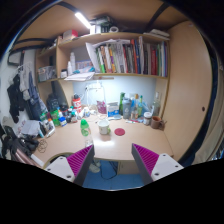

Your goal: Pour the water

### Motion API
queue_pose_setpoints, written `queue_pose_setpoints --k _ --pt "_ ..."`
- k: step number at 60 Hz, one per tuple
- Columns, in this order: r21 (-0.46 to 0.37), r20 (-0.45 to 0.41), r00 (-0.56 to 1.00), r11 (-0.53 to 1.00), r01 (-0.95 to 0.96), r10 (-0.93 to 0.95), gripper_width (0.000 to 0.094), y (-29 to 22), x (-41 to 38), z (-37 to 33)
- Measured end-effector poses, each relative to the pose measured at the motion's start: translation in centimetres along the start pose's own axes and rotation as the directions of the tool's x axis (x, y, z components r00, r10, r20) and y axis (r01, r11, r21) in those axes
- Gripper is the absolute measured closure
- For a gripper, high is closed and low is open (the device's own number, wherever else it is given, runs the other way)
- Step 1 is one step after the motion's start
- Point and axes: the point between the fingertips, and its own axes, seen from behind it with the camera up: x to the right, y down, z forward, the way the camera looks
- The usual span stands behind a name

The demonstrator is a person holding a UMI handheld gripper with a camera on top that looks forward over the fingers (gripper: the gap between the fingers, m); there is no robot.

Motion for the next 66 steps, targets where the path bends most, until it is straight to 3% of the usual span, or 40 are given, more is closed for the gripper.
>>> queue_pose_setpoints --k 7,25,38,50,66 --pt "0.055 -0.048 0.999 0.998 -0.006 0.008 0.0107 -0.7 -0.4 -1.8" --pt "0.085 -0.177 0.984 0.996 -0.015 0.030 0.0112 -0.9 -1.7 -5.2" --pt "0.151 -0.159 0.987 0.987 0.055 -0.031 0.0128 -0.7 -3.2 -4.4" --pt "0.174 -0.074 0.997 0.985 0.019 -0.007 0.0128 2.9 -6.9 3.0" --pt "0.178 0.028 1.000 0.984 0.001 -0.006 0.0128 8.4 -13.5 21.3"
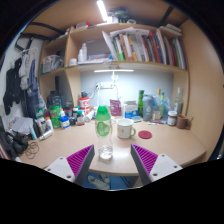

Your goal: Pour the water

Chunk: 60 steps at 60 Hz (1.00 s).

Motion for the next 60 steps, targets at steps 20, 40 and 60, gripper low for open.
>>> queue_pose_setpoints --k 20,40,60 --pt "0.086 -0.032 0.999 0.996 0.009 -0.006 0.0145 2.1 -2.9 18.3" --pt "0.034 -0.096 0.995 0.999 0.011 -0.008 0.0582 1.6 -0.8 20.5" --pt "-0.131 0.176 0.723 0.744 -0.655 0.668 0.0603 -8.6 -7.6 23.3"
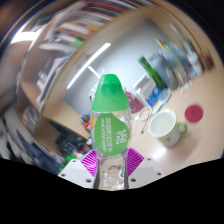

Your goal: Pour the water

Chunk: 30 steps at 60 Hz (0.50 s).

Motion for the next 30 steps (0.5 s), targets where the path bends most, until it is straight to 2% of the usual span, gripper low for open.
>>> queue_pose_setpoints --k 6,14,18,23,30 --pt "-0.092 0.065 0.915 0.915 -0.392 0.398 0.0607 0.0 -2.1 1.5" --pt "-0.187 0.098 0.615 0.622 -0.761 0.782 0.0606 -1.6 -3.9 2.5" --pt "-0.210 0.068 0.456 0.459 -0.863 0.887 0.0605 -1.9 -3.3 3.9" --pt "-0.223 0.085 0.284 0.296 -0.929 0.955 0.0604 -3.7 -3.1 4.1" --pt "-0.233 0.099 0.145 0.165 -0.958 0.984 0.0605 -5.3 -2.8 5.5"
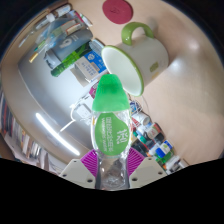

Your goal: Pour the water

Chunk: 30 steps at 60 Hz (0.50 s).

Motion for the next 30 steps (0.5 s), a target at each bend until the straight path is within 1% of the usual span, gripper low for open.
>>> queue_pose_setpoints --k 5,11,16,19,25,27,30 --pt "-0.011 0.029 0.995 0.996 -0.091 0.092 0.0605 -0.1 -1.3 0.2" --pt "-0.030 0.060 0.989 0.990 -0.137 0.138 0.0605 0.0 -2.5 0.5" --pt "-0.050 0.070 0.984 0.986 -0.159 0.162 0.0606 0.3 -3.1 0.7" --pt "-0.050 0.058 0.986 0.987 -0.156 0.159 0.0605 0.4 -3.3 0.8" --pt "-0.081 0.029 0.996 0.994 -0.078 0.081 0.0604 1.1 -2.9 0.8" --pt "-0.098 0.010 1.000 0.995 -0.006 0.007 0.0605 1.4 -2.5 1.1" --pt "-0.130 -0.020 0.985 0.978 0.165 -0.169 0.0604 1.7 -1.4 1.1"
